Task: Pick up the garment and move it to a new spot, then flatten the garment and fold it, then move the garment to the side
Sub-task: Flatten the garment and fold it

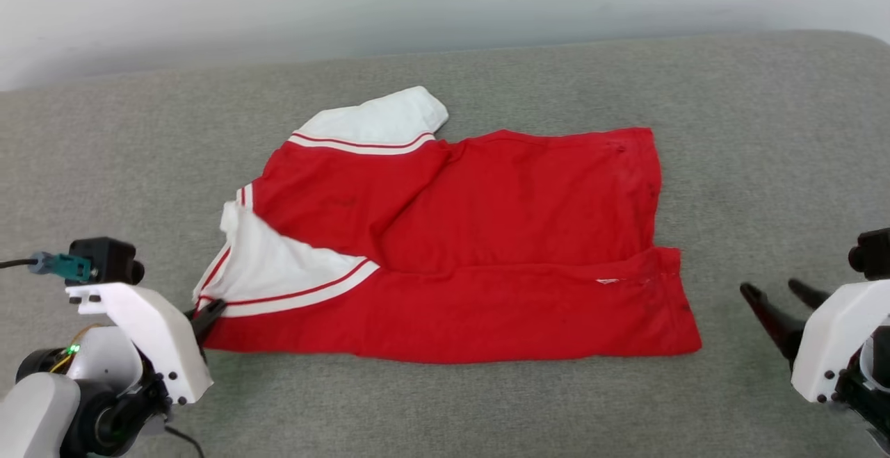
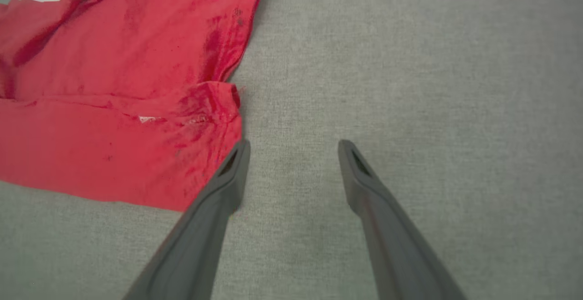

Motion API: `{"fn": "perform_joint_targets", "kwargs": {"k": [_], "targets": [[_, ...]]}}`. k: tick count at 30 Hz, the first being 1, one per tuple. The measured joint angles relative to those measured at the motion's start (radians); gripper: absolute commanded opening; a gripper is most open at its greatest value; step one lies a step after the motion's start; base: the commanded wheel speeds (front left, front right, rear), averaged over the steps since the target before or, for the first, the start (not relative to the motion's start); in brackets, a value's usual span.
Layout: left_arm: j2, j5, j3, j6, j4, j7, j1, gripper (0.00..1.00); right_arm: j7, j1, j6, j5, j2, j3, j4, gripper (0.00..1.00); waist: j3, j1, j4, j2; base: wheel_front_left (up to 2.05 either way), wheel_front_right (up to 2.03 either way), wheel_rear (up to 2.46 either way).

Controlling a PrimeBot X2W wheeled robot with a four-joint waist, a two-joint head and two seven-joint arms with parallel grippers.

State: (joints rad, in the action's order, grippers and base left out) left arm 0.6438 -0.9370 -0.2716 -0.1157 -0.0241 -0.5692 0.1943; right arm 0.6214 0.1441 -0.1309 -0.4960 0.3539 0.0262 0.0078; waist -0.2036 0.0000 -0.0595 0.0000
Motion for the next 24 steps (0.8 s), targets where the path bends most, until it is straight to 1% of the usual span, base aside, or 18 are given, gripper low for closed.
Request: {"fn": "perform_joint_targets", "kwargs": {"k": [3,7,12,18,19,20,21,24], "targets": [[-0.006,0.003,-0.004,-0.003,0.049,0.005,0.004,0.00,0.137,0.011,0.000,-0.031,-0.008,0.005,0.007,1.00,-0.011,0.0001,0.016,0.0000,0.00,0.00,0.00],[-0.007,0.014,-0.011,-0.011,0.098,0.006,0.016,0.00,0.239,0.039,0.000,-0.039,-0.042,-0.012,0.006,1.00,-0.038,0.0000,0.032,0.0000,0.00,0.00,0.00],[-0.007,0.027,-0.017,-0.019,0.129,0.005,0.027,0.00,0.273,0.073,0.000,-0.042,-0.074,-0.044,0.053,1.00,-0.076,0.0001,0.048,0.0000,0.00,0.00,0.00],[-0.011,0.029,-0.019,-0.030,0.134,0.005,0.031,0.00,0.284,0.118,0.000,-0.083,-0.085,-0.080,0.123,1.00,-0.104,0.0000,0.059,0.0000,0.00,0.00,0.00],[-0.012,0.029,-0.019,-0.034,0.134,0.006,0.031,0.00,0.280,0.121,0.000,-0.087,-0.084,-0.083,0.130,0.45,-0.105,0.0000,0.060,0.0000,0.00,0.00,0.00],[-0.015,0.029,-0.019,-0.034,0.133,0.007,0.031,0.00,0.271,0.123,0.000,-0.087,-0.082,-0.087,0.136,0.09,-0.105,0.0000,0.060,0.0000,0.00,0.00,0.00],[-0.016,0.029,-0.020,-0.034,0.130,0.008,0.031,0.00,0.264,0.125,0.000,-0.089,-0.080,-0.090,0.142,0.00,-0.104,0.0001,0.060,0.0000,0.00,0.00,0.00],[-0.017,0.029,-0.021,-0.034,0.121,0.013,0.027,0.00,0.241,0.135,0.000,-0.104,-0.070,-0.110,0.157,0.00,-0.092,0.0001,0.059,0.0000,0.00,0.00,0.00]]}}
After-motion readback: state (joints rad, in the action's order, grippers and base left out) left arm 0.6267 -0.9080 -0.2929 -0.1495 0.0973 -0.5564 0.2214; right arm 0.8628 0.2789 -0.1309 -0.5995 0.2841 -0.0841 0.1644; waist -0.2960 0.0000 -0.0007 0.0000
